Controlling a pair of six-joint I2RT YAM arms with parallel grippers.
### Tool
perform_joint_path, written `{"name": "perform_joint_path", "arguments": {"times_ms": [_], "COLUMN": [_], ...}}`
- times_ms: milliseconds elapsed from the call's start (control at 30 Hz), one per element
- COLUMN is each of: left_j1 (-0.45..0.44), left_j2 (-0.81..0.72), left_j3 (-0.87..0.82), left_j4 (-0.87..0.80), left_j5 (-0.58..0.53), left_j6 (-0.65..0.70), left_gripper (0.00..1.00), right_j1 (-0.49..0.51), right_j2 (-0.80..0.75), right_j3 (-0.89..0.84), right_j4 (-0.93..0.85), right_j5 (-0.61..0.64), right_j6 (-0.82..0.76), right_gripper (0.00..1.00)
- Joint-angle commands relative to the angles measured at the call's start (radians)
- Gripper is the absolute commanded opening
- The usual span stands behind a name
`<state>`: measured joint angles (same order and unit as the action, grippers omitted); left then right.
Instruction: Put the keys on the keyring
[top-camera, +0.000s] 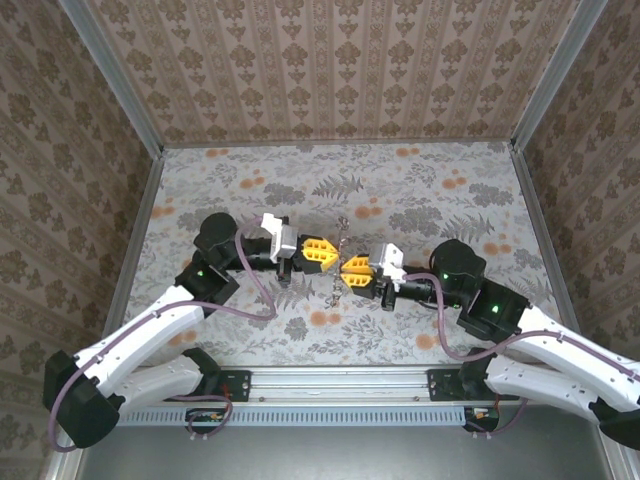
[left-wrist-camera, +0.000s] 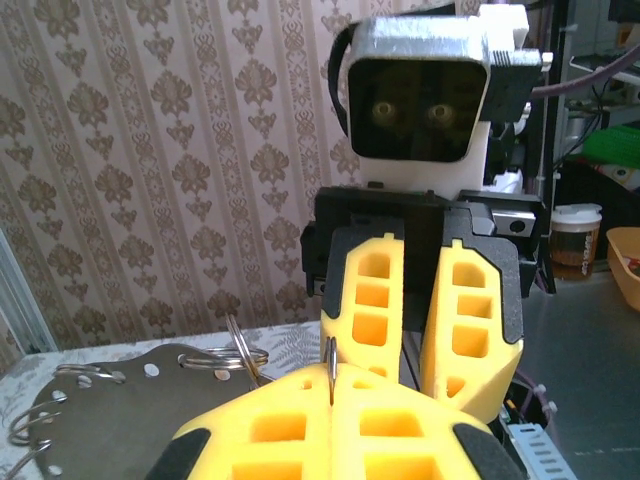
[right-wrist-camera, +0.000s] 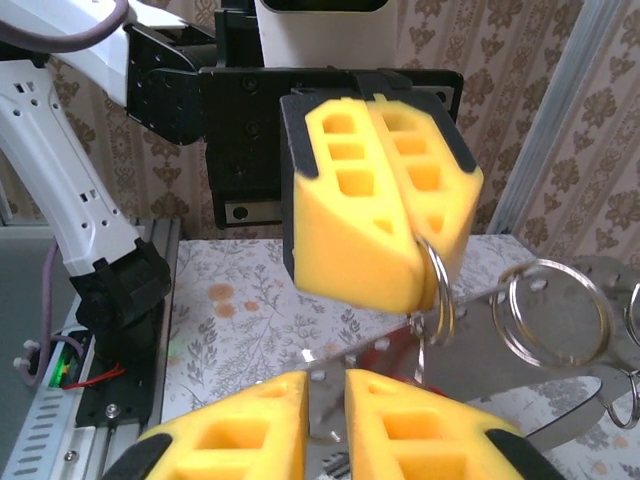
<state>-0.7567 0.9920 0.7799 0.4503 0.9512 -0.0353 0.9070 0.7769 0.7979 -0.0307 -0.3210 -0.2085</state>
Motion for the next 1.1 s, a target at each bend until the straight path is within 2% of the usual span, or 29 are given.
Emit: {"name": "perform_joint_path", "arguments": {"times_ms": [0,167,567,1067], "left_j1": [0.009,0.012,0.007,0.004], "left_j2": [0.002,0.016,0.031,0.023], "left_j3": [-0.012,-0.008,0.004,0.011], "left_j4": [0.152,0.178,0.168,0.134], "left_j5": [0.037,0.055,0.072,0.09], "left_j6": [-0.08,-0.105,-0.112,-0.107], "left_gripper": [0.0,0.0,0.0,0.0], "right_j1": [-0.002,-0.001,-0.002,-0.008], "right_j2": [-0.075,-0.129,-0.039,-0.044], "right_j3": [-0.018,-0.018,0.018,0.015], "right_j4": [0.036,0.043,0.102,0.118], "right_j5": [0.039,0.062,0.08,0.059], "right_j6": [0.016,-0.001,-0.021,-0.031], "right_gripper": [0.2,0.21,0.15,0.17]}}
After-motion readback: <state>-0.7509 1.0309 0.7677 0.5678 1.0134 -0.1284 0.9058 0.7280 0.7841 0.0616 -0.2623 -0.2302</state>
